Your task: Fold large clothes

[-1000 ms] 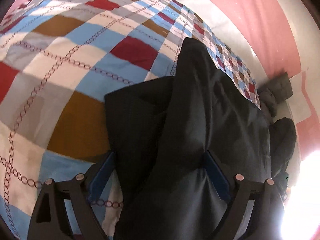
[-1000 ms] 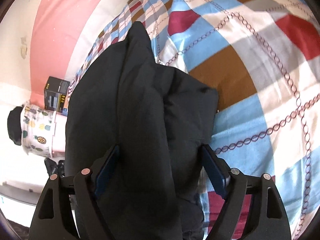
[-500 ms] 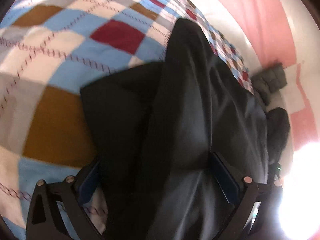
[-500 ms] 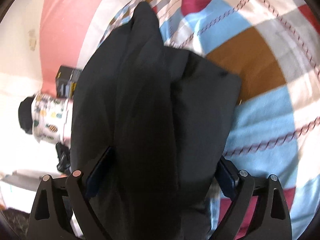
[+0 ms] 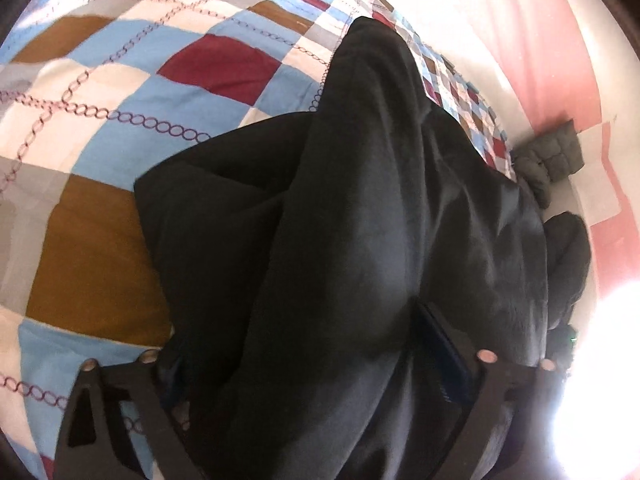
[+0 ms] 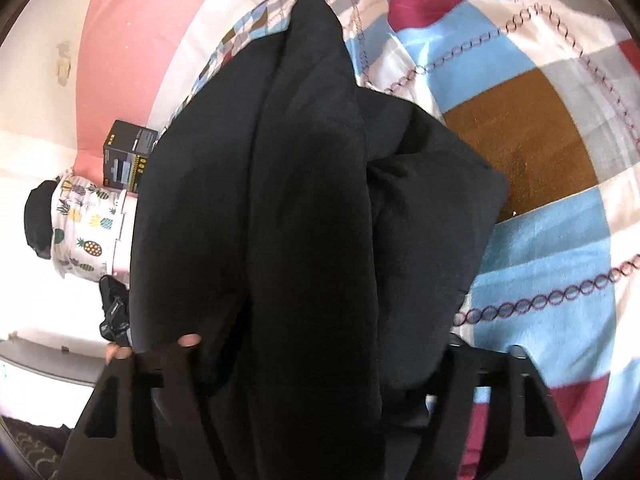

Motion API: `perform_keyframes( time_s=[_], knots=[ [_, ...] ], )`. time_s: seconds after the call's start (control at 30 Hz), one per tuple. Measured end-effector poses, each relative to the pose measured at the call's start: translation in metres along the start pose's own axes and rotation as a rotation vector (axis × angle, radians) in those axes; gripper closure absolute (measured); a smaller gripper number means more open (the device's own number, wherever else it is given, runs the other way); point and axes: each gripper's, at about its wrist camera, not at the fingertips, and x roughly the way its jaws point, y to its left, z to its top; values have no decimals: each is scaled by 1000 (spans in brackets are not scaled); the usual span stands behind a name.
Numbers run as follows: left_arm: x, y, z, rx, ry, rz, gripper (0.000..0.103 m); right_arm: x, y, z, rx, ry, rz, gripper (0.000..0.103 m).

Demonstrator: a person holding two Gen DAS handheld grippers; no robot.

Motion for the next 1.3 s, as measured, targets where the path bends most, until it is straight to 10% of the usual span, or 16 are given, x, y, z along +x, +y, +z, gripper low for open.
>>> perform_keyframes(
  time_s=[0.3,0.73,1.3],
  knots=[
    [-37,-49,-9,136,-73,156,66,-17,58,-3,-76,-72,-157,63],
    [-113,-81,-10,230,-215,61,72,-62,134,-13,-230,-187,-141,66],
    [-163,-71,89,242,-377,107,73,-15,201,51,-366,-244,-65,66]
  ],
)
